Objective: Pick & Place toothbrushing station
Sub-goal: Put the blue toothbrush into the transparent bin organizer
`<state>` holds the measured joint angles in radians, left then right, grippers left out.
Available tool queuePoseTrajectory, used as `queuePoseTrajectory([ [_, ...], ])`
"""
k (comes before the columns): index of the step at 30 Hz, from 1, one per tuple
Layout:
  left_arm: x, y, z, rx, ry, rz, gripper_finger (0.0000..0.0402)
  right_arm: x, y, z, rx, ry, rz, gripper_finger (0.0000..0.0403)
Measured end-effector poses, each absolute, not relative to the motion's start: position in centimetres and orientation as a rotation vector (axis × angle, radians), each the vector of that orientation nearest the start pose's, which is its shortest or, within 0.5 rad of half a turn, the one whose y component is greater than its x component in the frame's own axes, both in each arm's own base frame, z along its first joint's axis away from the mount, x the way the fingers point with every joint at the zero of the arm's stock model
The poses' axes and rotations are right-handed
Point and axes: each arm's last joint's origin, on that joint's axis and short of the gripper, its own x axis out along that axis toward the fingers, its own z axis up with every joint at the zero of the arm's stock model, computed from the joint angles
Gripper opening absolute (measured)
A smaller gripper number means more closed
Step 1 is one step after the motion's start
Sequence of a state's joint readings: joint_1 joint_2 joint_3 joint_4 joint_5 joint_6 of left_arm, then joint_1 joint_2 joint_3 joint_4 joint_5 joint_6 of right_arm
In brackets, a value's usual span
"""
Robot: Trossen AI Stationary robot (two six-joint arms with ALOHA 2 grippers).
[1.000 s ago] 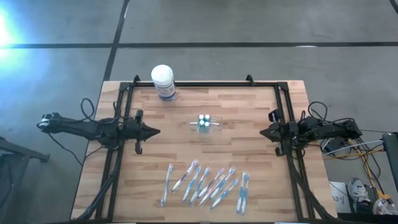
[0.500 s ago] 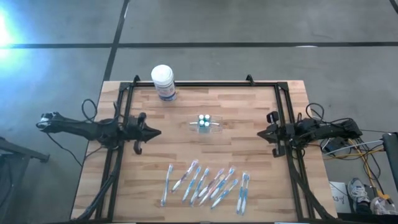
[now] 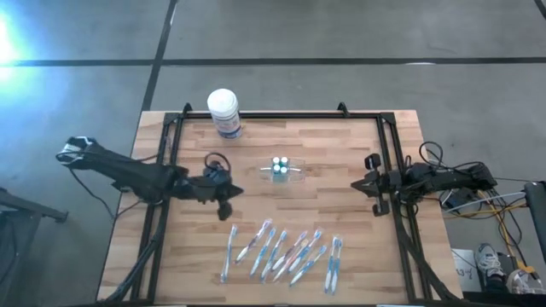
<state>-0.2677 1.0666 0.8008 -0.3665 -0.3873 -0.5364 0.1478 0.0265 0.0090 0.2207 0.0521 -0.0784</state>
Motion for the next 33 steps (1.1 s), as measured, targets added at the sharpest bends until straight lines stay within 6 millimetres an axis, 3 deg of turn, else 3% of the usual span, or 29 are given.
queuePoseTrajectory([
  [2,23.0,-5.6,28.2,-0.350,0.570,0.283,0.0005,9.6,1.3,18.6,-0.053,-0.206,0.089,0.0013],
  [7,24.8,-7.6,27.4,-0.405,0.781,0.354,0.0037,9.6,1.3,18.6,-0.008,-0.204,0.093,0.0013],
  [12,24.5,-10.7,25.7,-0.427,0.960,0.397,0.0085,9.6,1.3,18.6,0.015,-0.203,0.095,0.0013],
  [19,24.0,-14.4,23.1,-0.607,1.027,0.505,0.0147,9.6,1.3,18.6,0.014,-0.201,0.095,0.0013],
  [25,24.4,-15.9,20.3,-0.696,1.165,0.579,0.0170,9.6,1.3,18.6,0.011,-0.201,0.095,0.0013],
  [33,25.1,-16.1,18.3,-0.703,1.219,0.634,0.0172,9.6,1.3,18.6,-0.017,-0.204,0.092,0.0013],
])
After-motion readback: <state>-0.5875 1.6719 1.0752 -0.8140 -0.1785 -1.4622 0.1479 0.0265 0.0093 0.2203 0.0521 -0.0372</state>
